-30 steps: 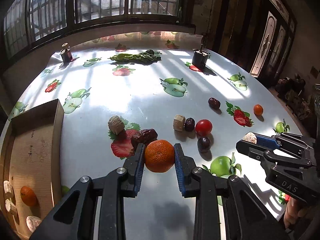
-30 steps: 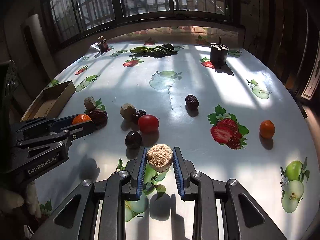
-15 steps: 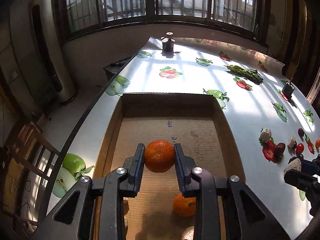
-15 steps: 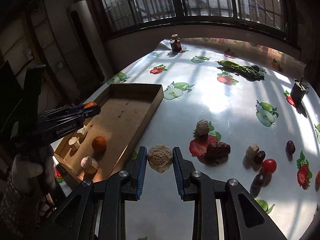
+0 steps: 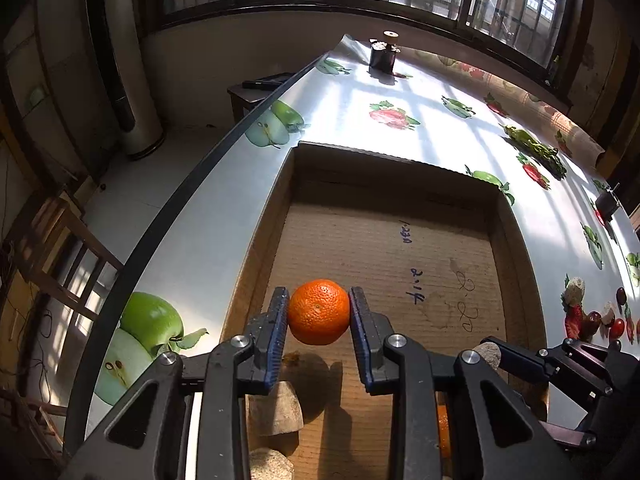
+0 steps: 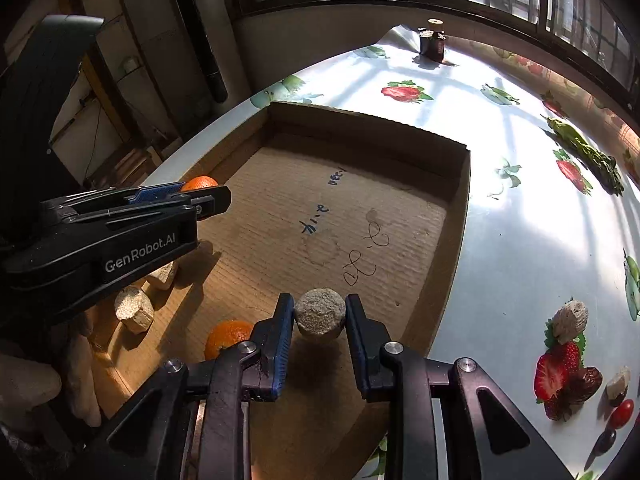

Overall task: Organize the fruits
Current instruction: 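Carry orange and cake into the cardboard box and open both tools, then move both open tools back over the remaining fruits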

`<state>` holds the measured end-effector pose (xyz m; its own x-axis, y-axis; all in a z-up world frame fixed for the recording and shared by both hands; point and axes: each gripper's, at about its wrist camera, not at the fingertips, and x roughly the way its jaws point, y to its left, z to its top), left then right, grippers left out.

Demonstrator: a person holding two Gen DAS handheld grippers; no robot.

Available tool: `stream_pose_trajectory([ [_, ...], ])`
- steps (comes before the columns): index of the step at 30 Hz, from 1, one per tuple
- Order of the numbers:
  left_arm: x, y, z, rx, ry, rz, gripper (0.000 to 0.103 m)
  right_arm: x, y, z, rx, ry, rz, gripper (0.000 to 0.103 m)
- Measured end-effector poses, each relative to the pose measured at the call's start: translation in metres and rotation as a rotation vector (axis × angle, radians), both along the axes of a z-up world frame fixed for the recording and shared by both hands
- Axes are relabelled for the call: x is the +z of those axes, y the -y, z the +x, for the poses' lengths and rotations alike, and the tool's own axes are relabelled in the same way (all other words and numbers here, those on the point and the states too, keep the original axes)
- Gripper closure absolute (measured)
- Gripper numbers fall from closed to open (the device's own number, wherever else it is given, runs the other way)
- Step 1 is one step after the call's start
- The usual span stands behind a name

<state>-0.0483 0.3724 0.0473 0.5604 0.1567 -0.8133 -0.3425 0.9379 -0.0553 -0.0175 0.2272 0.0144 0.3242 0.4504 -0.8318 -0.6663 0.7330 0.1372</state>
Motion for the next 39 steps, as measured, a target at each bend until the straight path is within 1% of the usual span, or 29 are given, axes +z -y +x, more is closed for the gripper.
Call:
stream_pose_trajectory([
  [2,0.003,0.002,-0.005,0.006,0.019,0.017,0.070,-0.004,-0.004,0.000,0.002,-0.003,-0.004,0.074],
  [3,0.007,0.005,-0.008,0.010,0.033,0.042,0.068,-0.005,-0.004,0.000,0.002,-0.002,0.000,0.074],
  [5,0.017,0.010,-0.018,0.024,0.067,0.103,0.059,-0.006,-0.004,0.000,-0.003,0.004,0.006,0.073],
  [6,0.022,0.013,-0.024,0.032,0.085,0.121,0.057,-0.005,-0.003,0.000,0.000,0.000,0.014,0.073],
  [8,0.035,0.017,-0.037,0.062,0.123,0.159,0.047,-0.002,0.002,0.000,-0.012,-0.005,0.034,0.072],
  [9,0.043,0.018,-0.045,0.080,0.144,0.175,0.044,0.001,0.006,-0.001,-0.021,-0.003,0.044,0.071],
  [11,0.057,0.022,-0.059,0.102,0.183,0.197,0.033,0.008,0.015,-0.003,-0.038,0.005,0.070,0.064],
  [12,0.062,0.026,-0.065,0.110,0.197,0.211,0.031,0.011,0.020,-0.004,-0.046,0.010,0.080,0.062],
  [14,0.074,0.035,-0.077,0.120,0.226,0.250,0.027,0.018,0.032,-0.009,-0.061,0.020,0.099,0.054],
  [17,0.086,0.050,-0.092,0.118,0.259,0.276,0.025,0.026,0.050,-0.017,-0.068,0.024,0.130,0.051],
  [19,0.091,0.060,-0.099,0.114,0.274,0.286,0.025,0.030,0.061,-0.023,-0.085,0.037,0.128,0.049],
  [24,0.099,0.084,-0.110,0.094,0.288,0.311,0.024,0.038,0.088,-0.036,-0.101,0.044,0.160,0.049],
  [33,0.109,0.120,-0.119,0.063,0.300,0.369,0.023,0.043,0.132,-0.046,-0.149,0.055,0.197,0.047],
  [39,0.108,0.141,-0.116,0.029,0.297,0.394,0.021,0.041,0.160,-0.045,-0.192,0.057,0.205,0.047],
])
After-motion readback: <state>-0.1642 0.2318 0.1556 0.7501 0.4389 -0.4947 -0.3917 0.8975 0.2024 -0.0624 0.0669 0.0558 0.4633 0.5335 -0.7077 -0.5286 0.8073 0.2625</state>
